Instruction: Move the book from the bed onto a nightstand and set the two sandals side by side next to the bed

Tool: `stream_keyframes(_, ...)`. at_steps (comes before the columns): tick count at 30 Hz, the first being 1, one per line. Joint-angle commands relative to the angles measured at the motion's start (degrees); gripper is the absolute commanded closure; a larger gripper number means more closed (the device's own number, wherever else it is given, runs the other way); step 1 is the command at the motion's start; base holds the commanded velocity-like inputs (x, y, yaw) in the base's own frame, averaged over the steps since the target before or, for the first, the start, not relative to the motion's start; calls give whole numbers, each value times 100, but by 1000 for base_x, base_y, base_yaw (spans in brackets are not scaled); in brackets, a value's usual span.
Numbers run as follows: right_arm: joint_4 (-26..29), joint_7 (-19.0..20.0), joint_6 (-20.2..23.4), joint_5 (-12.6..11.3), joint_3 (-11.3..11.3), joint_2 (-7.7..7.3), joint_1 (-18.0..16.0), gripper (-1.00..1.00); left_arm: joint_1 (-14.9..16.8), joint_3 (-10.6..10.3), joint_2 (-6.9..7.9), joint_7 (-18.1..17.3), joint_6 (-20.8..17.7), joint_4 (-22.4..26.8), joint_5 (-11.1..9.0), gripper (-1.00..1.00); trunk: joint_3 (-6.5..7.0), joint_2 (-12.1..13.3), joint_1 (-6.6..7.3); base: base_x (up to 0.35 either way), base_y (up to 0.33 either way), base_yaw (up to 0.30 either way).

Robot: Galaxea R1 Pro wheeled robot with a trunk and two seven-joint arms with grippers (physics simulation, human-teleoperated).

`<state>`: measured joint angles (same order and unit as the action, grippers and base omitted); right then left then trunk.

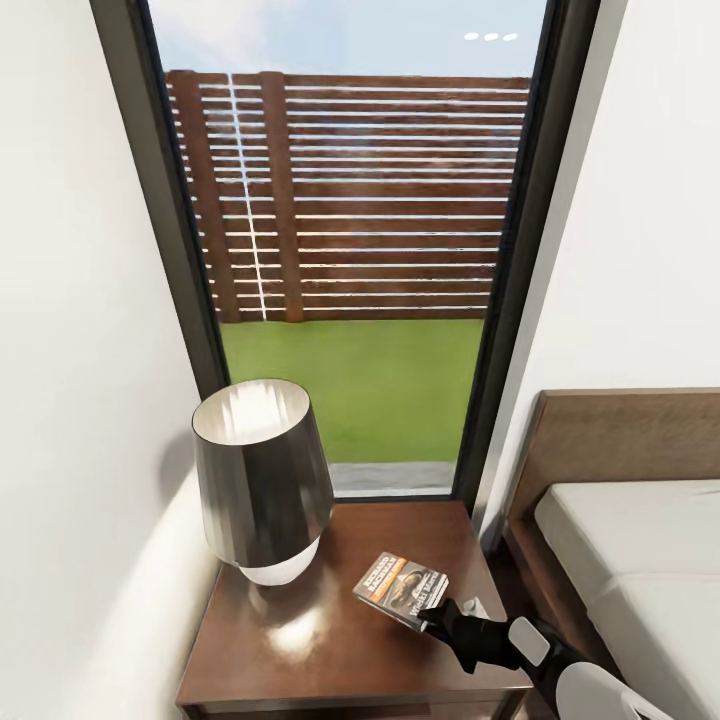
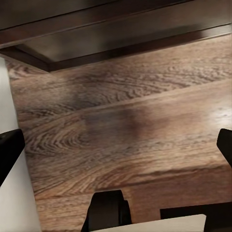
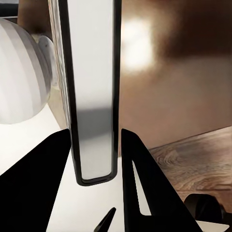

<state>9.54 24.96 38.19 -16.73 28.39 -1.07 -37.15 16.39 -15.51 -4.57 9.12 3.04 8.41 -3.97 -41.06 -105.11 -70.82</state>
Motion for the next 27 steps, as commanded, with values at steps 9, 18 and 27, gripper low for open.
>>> stream_keyframes(9, 8, -184, 31, -35, 19, 6, -45, 100, 4, -48, -8, 28, 21, -2, -42, -100, -23, -42, -21, 0, 0, 0)
stream_keyframes(18, 9, -688, 30, -46, 25, 117, -230, 100, 4, -48, -9, 28, 21, 2, -42, -100, -131, -283, -153, 0, 0, 0)
stream_keyframes(27, 5, -872, 30, -49, 26, 160, -397, 100, 4, -48, -11, 28, 21, 2, -41, -100, -131, -283, -153, 0, 0, 0)
